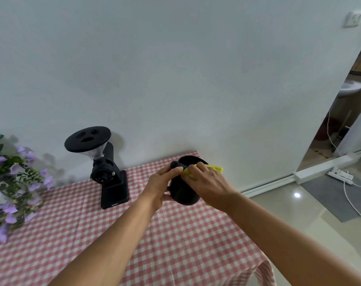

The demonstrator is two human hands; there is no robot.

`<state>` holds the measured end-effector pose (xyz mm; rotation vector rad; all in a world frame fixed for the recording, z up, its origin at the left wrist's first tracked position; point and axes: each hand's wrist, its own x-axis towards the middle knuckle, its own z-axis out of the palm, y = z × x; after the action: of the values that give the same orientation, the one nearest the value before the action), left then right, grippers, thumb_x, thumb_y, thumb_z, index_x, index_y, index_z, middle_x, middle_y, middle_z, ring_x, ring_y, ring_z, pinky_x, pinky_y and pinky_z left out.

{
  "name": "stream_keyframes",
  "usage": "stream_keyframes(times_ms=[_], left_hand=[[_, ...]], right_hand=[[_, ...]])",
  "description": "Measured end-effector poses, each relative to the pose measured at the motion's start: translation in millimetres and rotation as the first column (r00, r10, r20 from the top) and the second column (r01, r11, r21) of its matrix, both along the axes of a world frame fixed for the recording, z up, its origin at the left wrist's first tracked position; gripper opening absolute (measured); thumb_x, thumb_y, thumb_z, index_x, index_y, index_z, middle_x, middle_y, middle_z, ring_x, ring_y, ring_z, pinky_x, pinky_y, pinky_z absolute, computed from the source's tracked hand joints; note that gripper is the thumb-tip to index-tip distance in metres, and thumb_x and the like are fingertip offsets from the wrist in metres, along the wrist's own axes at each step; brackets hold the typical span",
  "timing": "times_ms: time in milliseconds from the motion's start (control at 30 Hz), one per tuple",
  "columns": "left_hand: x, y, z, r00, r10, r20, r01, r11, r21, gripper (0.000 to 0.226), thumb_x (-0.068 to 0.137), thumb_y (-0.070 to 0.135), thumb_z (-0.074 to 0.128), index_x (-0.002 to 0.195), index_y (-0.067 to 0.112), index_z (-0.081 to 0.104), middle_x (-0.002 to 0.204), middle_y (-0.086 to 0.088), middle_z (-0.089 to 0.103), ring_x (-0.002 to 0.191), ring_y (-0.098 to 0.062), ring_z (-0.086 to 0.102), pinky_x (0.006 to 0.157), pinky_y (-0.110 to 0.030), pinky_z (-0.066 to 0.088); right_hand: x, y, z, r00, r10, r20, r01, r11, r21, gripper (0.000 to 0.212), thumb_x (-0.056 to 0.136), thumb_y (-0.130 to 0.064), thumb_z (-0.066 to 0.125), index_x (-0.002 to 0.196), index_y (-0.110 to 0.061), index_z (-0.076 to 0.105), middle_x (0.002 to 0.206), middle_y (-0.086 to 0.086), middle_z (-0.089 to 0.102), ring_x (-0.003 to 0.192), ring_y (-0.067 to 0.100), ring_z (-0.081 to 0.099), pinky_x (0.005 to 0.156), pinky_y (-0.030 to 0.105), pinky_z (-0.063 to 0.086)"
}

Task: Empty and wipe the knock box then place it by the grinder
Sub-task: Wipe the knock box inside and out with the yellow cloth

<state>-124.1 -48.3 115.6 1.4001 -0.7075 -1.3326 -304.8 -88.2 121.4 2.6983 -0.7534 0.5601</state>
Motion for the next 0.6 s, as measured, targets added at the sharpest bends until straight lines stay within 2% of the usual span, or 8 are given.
stream_keyframes(times_ms=[100, 200, 300, 367, 467, 533, 600], left_hand=[[0, 0, 5, 1.000, 0.030, 0.003, -0.030, 0.999, -0.019, 0.038, 0.079, 0.033, 0.082, 0.115, 0.038, 0.071, 0.114, 0.009, 0.071, 0.112, -0.035, 0.064, 0.080, -0.054, 0.061], [5, -1, 8, 0.995, 0.097, -0.015, -0.098, 0.994, -0.047, 0.047, 0.081, 0.029, 0.081, 0.125, 0.033, 0.067, 0.104, 0.011, 0.069, 0.107, -0.029, 0.064, 0.071, -0.046, 0.061], [6, -1, 6, 0.988, 0.147, -0.047, -0.150, 0.985, -0.083, 0.050, 0.080, 0.030, 0.081, 0.128, 0.031, 0.067, 0.113, 0.007, 0.070, 0.109, -0.027, 0.064, 0.070, -0.045, 0.061], [0, 0, 3, 0.981, 0.184, -0.065, -0.190, 0.976, -0.103, 0.051, 0.077, 0.031, 0.083, 0.126, 0.031, 0.069, 0.122, 0.001, 0.071, 0.112, -0.026, 0.065, 0.073, -0.046, 0.062], [-11, -1, 3, 0.958, 0.260, -0.122, -0.276, 0.951, -0.141, 0.047, 0.078, 0.024, 0.084, 0.123, 0.026, 0.071, 0.119, -0.002, 0.073, 0.105, -0.022, 0.070, 0.069, -0.047, 0.064], [-19, -1, 4, 0.955, 0.258, -0.148, -0.282, 0.944, -0.174, 0.043, 0.081, 0.019, 0.081, 0.123, 0.022, 0.071, 0.113, -0.001, 0.075, 0.088, -0.015, 0.075, 0.063, -0.043, 0.064], [-24, 0, 5, 0.961, 0.231, -0.154, -0.259, 0.947, -0.191, 0.040, 0.084, 0.017, 0.079, 0.122, 0.022, 0.071, 0.112, -0.004, 0.075, 0.075, -0.008, 0.075, 0.063, -0.036, 0.061]], right_hand=[[-2, -2, 0, 1.000, -0.014, 0.015, 0.014, 1.000, 0.026, 0.044, 0.074, -0.006, 0.076, 0.116, -0.014, 0.067, 0.100, 0.005, 0.057, 0.080, 0.022, 0.055, 0.056, 0.035, 0.052], [-11, 1, 1, 0.996, -0.073, 0.055, 0.067, 0.991, 0.115, 0.044, 0.075, -0.006, 0.076, 0.117, -0.017, 0.069, 0.104, 0.005, 0.059, 0.086, 0.025, 0.057, 0.063, 0.035, 0.053], [-13, 6, -1, 0.968, -0.196, 0.155, 0.151, 0.953, 0.261, 0.043, 0.085, -0.002, 0.064, 0.124, -0.022, 0.064, 0.118, 0.002, 0.055, 0.101, 0.024, 0.053, 0.072, 0.036, 0.053], [-7, 11, -8, 0.958, -0.211, 0.192, 0.157, 0.952, 0.264, 0.046, 0.086, -0.002, 0.063, 0.127, -0.023, 0.062, 0.122, 0.000, 0.057, 0.103, 0.024, 0.053, 0.071, 0.038, 0.057], [11, 22, -22, 0.946, -0.233, 0.224, 0.148, 0.928, 0.341, 0.044, 0.091, -0.002, 0.058, 0.133, -0.016, 0.060, 0.128, 0.004, 0.060, 0.113, 0.028, 0.054, 0.085, 0.039, 0.053], [28, 31, -26, 0.886, -0.293, 0.360, 0.095, 0.874, 0.477, 0.040, 0.094, -0.002, 0.055, 0.133, -0.008, 0.060, 0.125, 0.008, 0.061, 0.112, 0.030, 0.056, 0.088, 0.032, 0.049], [43, 39, -20, 0.769, -0.411, 0.490, 0.005, 0.770, 0.638, 0.036, 0.098, -0.005, 0.052, 0.133, -0.005, 0.059, 0.118, 0.006, 0.060, 0.108, 0.026, 0.057, 0.084, 0.013, 0.040]])
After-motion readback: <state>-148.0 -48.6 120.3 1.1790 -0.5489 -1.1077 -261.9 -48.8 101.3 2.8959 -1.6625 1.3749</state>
